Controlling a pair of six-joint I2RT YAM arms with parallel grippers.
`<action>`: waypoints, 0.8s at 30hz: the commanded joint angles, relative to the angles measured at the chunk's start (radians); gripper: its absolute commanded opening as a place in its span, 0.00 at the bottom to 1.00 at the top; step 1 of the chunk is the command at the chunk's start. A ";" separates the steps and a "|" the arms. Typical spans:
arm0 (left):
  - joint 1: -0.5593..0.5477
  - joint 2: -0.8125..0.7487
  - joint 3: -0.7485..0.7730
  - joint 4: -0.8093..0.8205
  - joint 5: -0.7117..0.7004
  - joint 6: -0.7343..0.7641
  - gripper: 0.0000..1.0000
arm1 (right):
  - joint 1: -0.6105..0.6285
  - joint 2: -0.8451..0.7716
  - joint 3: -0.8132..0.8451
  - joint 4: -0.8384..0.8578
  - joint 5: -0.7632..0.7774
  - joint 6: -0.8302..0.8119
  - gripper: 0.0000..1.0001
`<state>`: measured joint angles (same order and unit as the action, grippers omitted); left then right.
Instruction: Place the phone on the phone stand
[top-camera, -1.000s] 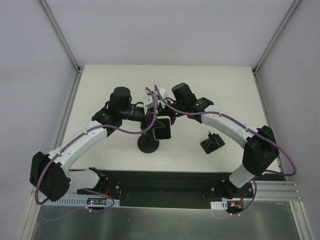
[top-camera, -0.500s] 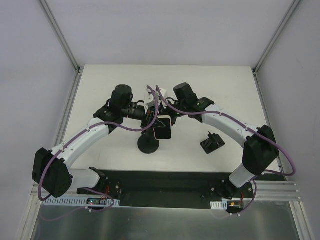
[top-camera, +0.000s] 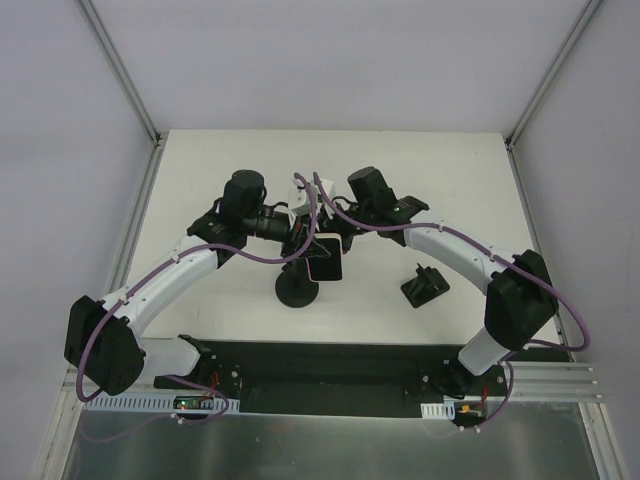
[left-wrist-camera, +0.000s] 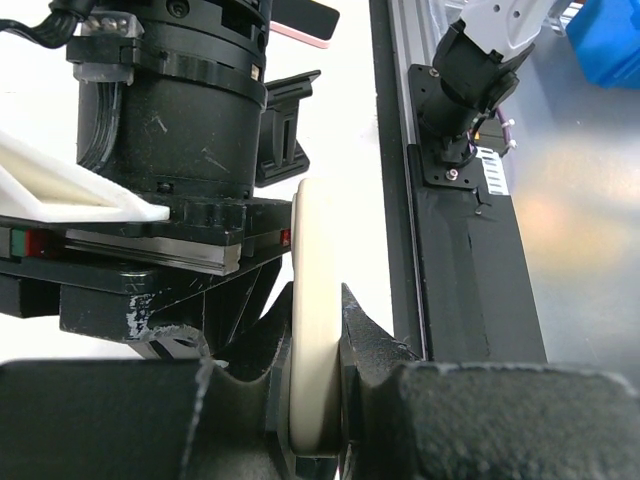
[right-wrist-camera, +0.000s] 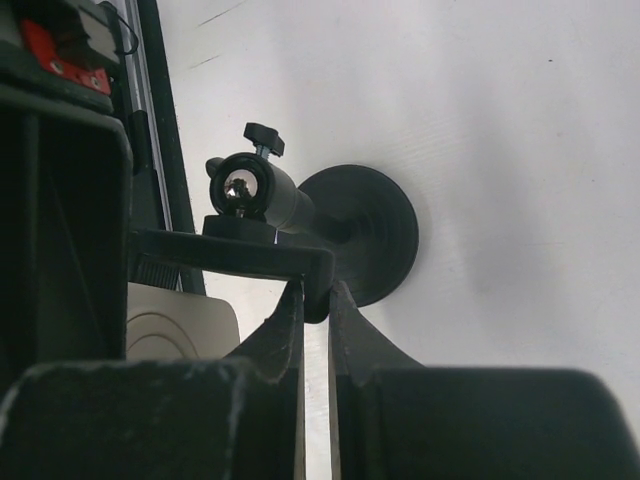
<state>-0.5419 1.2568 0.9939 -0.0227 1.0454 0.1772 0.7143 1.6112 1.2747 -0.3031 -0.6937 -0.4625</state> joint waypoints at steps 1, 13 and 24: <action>0.022 0.018 0.038 -0.013 0.061 0.058 0.00 | -0.010 -0.025 0.037 -0.028 -0.171 -0.030 0.01; 0.022 0.043 0.045 -0.025 0.051 0.064 0.00 | -0.022 -0.004 0.067 -0.033 -0.175 -0.025 0.01; 0.020 -0.170 -0.047 -0.126 -0.405 -0.166 0.00 | -0.021 -0.141 -0.092 0.178 0.276 0.186 0.01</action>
<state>-0.5381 1.2343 0.9947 -0.0864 0.9295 0.1677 0.7090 1.5913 1.2400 -0.2531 -0.6456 -0.4007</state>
